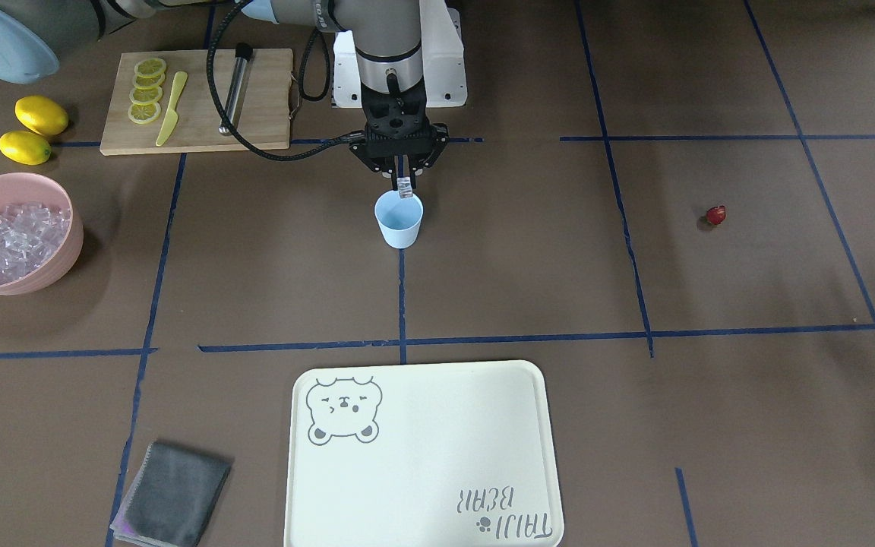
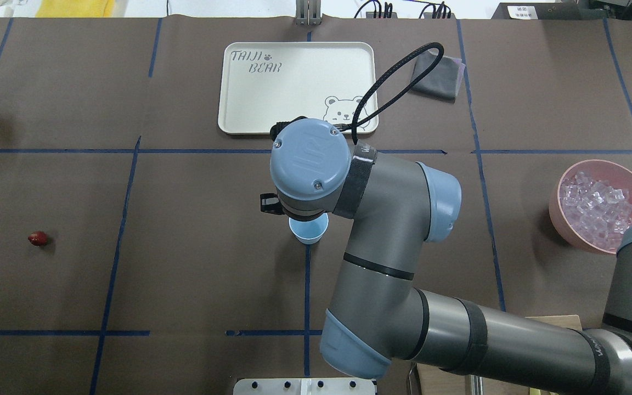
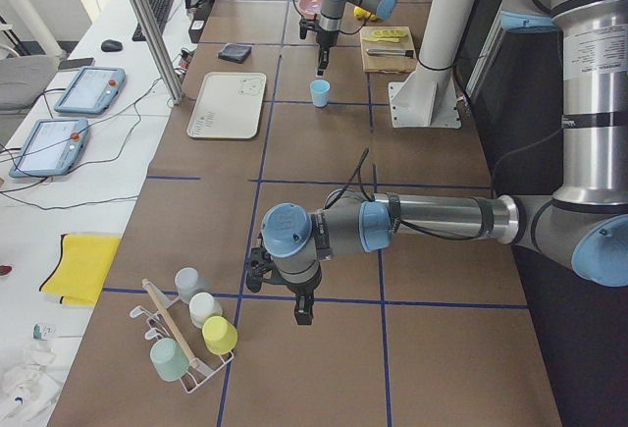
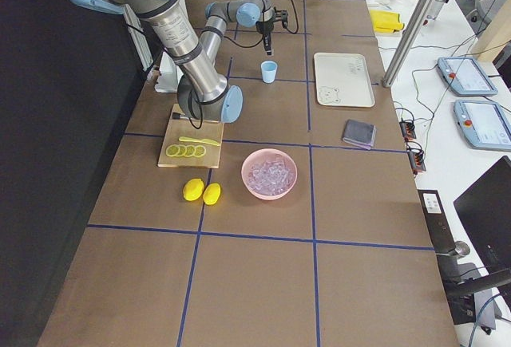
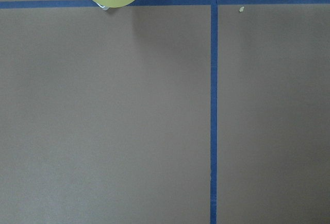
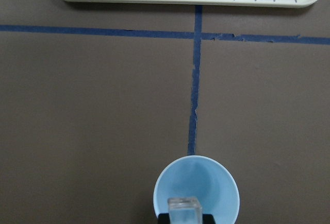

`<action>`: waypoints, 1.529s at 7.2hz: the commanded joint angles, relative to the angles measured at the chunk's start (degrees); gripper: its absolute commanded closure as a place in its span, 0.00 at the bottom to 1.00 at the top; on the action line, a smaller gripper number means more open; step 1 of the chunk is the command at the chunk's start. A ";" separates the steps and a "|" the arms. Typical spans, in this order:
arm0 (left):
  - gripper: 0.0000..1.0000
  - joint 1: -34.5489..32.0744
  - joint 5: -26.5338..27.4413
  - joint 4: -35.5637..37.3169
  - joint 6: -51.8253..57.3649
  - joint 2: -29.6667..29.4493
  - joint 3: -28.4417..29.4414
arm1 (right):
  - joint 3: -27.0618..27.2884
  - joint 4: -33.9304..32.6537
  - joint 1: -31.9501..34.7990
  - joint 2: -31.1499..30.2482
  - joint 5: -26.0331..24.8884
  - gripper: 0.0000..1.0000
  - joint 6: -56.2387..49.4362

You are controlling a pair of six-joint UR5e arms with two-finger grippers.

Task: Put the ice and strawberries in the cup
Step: 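Carry the ice cube with the right gripper over the blue cup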

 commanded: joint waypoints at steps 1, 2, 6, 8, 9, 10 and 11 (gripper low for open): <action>0.00 0.00 -0.03 0.02 0.02 0.29 -0.02 | -0.83 -0.09 -1.32 -0.28 -0.44 0.99 0.14; 0.00 0.00 -0.03 0.02 0.02 0.29 -0.02 | -1.01 0.00 -1.41 -0.46 -0.52 0.97 0.14; 0.00 0.00 -0.03 0.02 0.02 0.73 -0.11 | -1.27 0.00 -1.41 -0.72 -1.66 0.01 0.14; 0.00 0.00 -0.03 0.11 0.02 0.73 -0.11 | -0.75 0.00 -0.97 -0.64 -1.49 0.01 -0.03; 0.00 0.00 -0.03 0.02 0.02 0.73 -0.02 | 0.47 -0.18 1.03 -0.90 -0.19 0.01 -0.90; 0.00 0.00 -0.03 0.02 0.02 0.73 -0.02 | 2.23 -0.18 4.19 -2.55 3.13 0.01 -1.87; 0.00 0.00 -0.03 0.02 0.02 0.73 -0.02 | 6.33 -0.18 7.70 -6.74 6.21 0.01 -7.88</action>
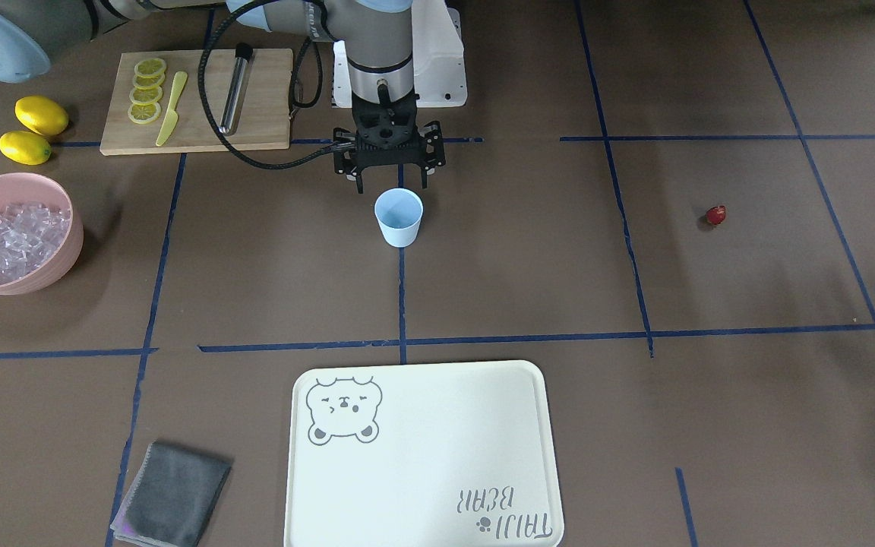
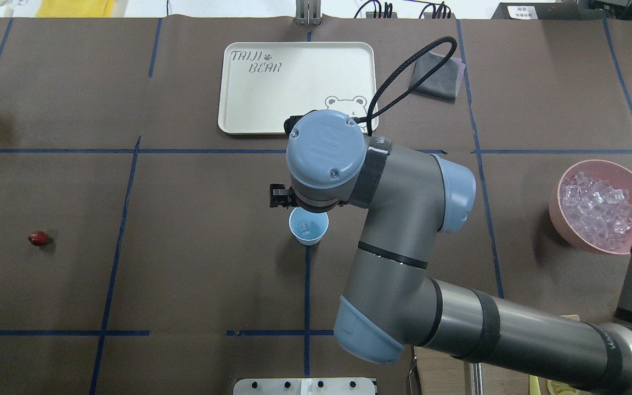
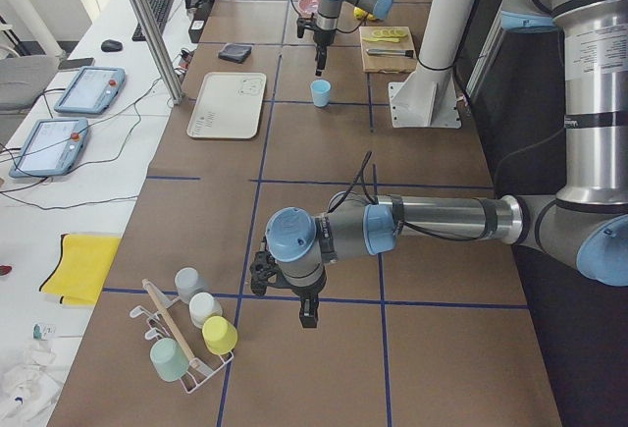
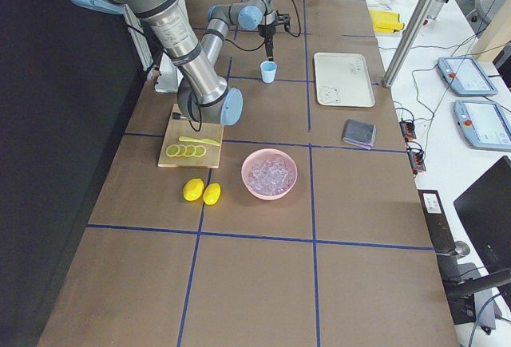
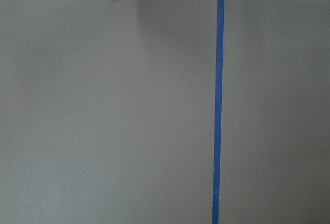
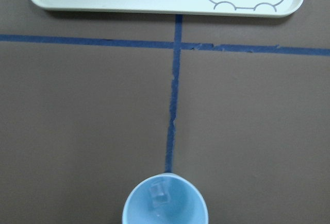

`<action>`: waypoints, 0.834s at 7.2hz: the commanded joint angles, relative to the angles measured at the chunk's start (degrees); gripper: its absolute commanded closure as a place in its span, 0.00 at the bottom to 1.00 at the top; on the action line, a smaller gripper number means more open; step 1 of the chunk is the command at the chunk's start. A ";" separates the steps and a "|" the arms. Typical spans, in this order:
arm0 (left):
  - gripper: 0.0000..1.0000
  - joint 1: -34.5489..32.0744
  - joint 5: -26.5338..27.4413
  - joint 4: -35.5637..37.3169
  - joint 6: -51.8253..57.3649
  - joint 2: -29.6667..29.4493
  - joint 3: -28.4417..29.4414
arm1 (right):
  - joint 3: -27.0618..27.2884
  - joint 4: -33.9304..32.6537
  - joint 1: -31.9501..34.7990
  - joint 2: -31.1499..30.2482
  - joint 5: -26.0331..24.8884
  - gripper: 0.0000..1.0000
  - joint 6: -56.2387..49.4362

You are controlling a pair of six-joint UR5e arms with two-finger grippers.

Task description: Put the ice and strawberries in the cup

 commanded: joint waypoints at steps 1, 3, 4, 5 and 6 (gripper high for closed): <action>0.00 0.00 0.00 -0.01 0.00 0.00 0.01 | 9.08 -0.03 7.42 -9.77 6.00 0.00 -12.31; 0.00 0.00 0.00 -0.01 0.00 0.09 0.10 | 12.91 0.41 14.10 -17.97 12.23 0.00 -25.42; 0.00 0.00 0.00 -0.01 0.00 0.00 0.10 | 13.87 0.76 16.66 -22.18 13.66 0.00 -29.75; 0.00 0.00 0.00 -0.10 0.00 0.00 0.10 | 14.49 2.85 19.38 -26.75 14.45 0.00 -35.27; 0.00 0.00 0.00 -0.10 0.00 0.00 0.10 | 14.41 7.31 22.10 -31.67 16.99 0.00 -39.07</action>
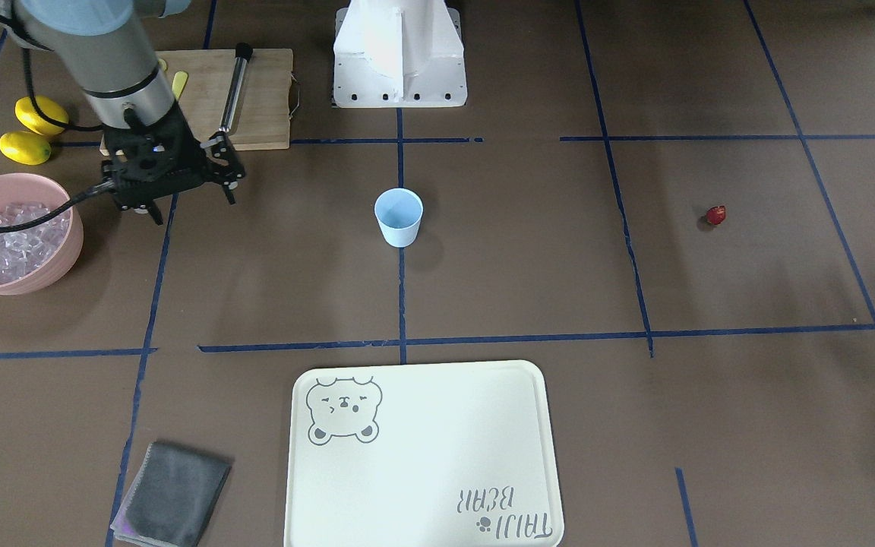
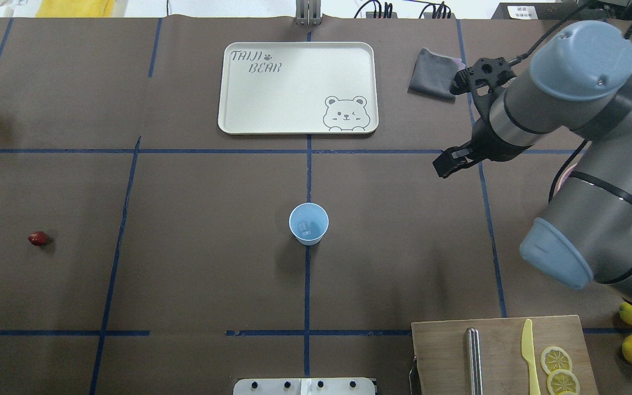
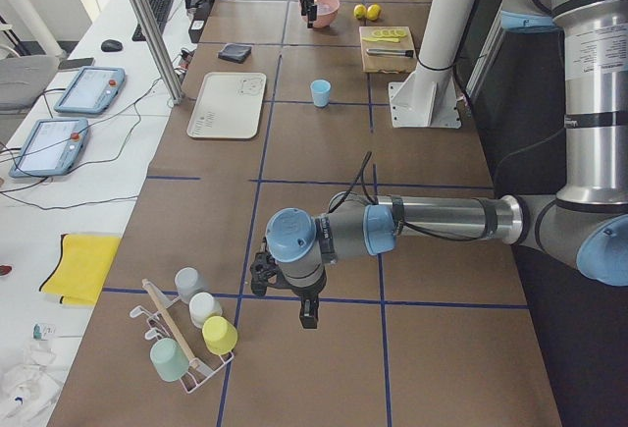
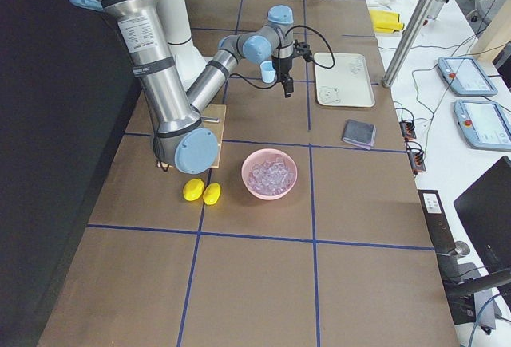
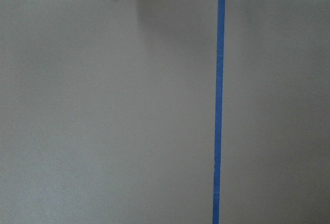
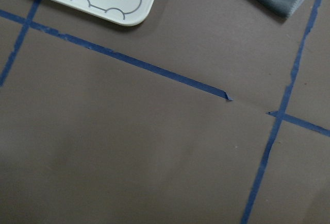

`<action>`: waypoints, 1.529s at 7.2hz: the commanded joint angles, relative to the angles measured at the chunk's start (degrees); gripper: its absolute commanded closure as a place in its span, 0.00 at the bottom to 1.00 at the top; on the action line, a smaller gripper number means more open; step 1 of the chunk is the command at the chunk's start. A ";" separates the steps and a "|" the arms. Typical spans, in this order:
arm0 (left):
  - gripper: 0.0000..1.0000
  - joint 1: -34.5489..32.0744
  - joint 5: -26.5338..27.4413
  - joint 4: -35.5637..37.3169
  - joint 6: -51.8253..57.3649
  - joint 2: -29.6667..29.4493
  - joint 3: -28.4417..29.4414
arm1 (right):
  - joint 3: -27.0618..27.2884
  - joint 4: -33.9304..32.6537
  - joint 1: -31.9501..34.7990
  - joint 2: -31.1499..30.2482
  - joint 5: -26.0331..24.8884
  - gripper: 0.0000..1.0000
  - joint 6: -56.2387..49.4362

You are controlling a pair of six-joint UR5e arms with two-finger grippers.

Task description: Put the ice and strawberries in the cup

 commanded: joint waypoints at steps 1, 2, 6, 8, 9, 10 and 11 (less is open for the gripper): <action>0.00 0.00 0.00 0.05 0.00 -0.01 -0.08 | 0.35 8.35 6.24 -11.69 5.40 0.00 -10.40; 0.00 0.00 0.00 0.06 0.00 0.08 -0.08 | 0.35 12.22 8.18 -16.62 5.95 0.00 -14.10; 0.00 0.00 0.00 0.14 0.00 0.08 -0.08 | -1.40 21.72 12.50 -28.34 7.80 0.01 -21.95; 0.00 0.00 0.00 0.14 0.00 0.08 -0.08 | -6.74 29.45 12.50 -28.98 7.80 0.01 -24.15; 0.00 0.00 0.00 0.14 0.00 0.08 -0.08 | -7.29 29.57 12.50 -28.89 7.80 0.02 -24.50; 0.00 0.00 0.00 0.06 0.00 -0.01 -0.08 | -7.73 29.57 12.59 -28.89 7.80 0.03 -24.68; 0.00 0.00 0.00 -0.03 0.00 -0.01 -0.08 | -8.69 29.57 13.37 -28.97 7.80 0.05 -27.12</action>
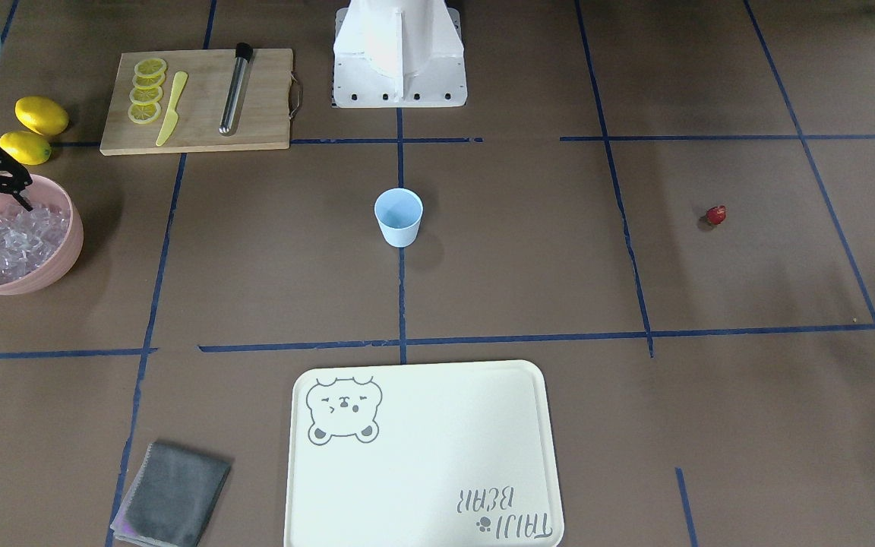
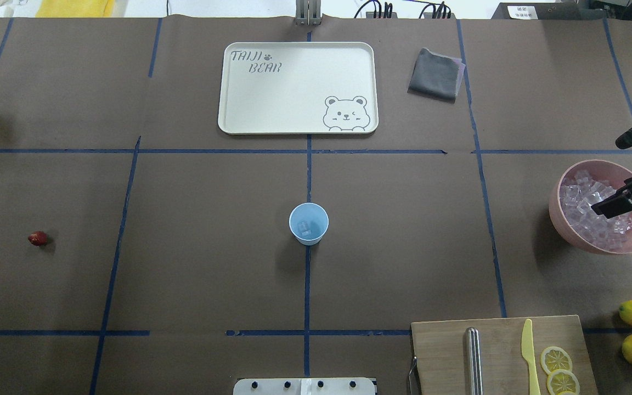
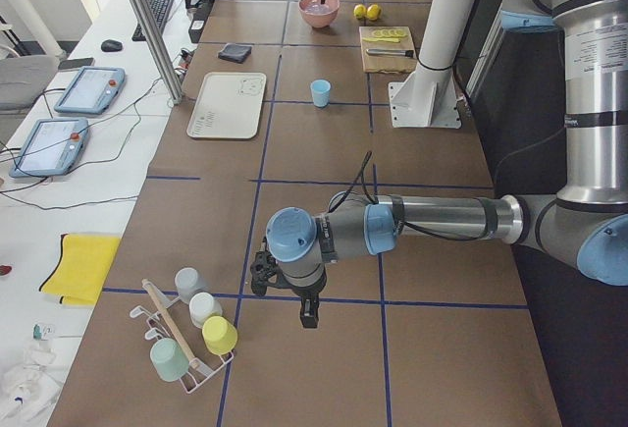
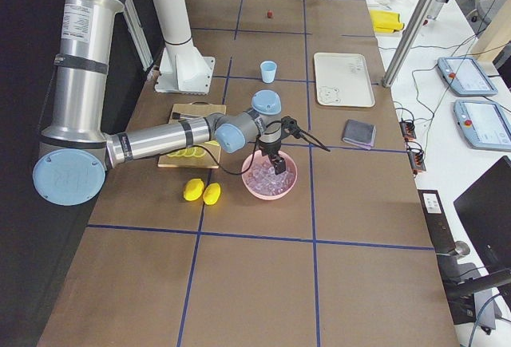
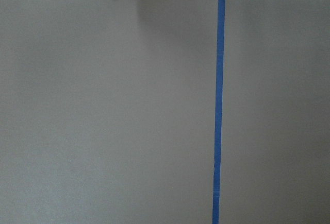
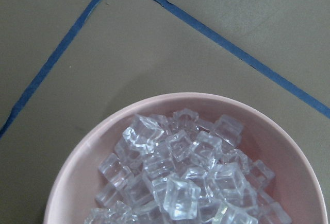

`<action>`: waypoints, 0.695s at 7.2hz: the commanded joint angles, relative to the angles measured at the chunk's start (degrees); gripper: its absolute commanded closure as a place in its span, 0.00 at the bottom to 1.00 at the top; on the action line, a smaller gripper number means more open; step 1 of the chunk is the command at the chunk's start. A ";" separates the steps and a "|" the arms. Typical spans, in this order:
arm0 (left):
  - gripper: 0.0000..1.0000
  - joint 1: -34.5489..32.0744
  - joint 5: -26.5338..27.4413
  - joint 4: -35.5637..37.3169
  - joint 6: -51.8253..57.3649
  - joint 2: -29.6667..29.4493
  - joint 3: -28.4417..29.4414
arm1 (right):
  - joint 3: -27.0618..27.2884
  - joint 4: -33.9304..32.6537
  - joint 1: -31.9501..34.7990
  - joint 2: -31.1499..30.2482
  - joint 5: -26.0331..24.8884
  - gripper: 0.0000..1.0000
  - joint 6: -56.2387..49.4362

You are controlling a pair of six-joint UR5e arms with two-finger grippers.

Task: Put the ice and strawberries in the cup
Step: 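Lower the right gripper into the ice and grasp another cube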

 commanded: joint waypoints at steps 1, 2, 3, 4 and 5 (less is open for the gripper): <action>0.00 0.00 0.00 -0.01 0.00 0.05 0.00 | -2.40 0.18 2.13 0.01 0.09 0.06 -4.61; 0.00 0.00 0.00 0.07 0.00 0.05 -0.09 | -2.76 0.18 2.49 0.02 0.35 0.07 -4.81; 0.00 0.00 0.00 -0.01 0.00 -0.04 -0.09 | -3.63 0.18 2.49 0.19 0.35 0.08 -5.08; 0.00 0.00 0.00 -0.10 0.00 -0.04 -0.09 | -3.73 0.18 2.41 0.28 0.27 0.10 -5.34; 0.00 0.00 0.00 -0.01 0.00 0.05 -0.09 | -3.90 0.18 2.41 0.45 0.18 0.14 -5.43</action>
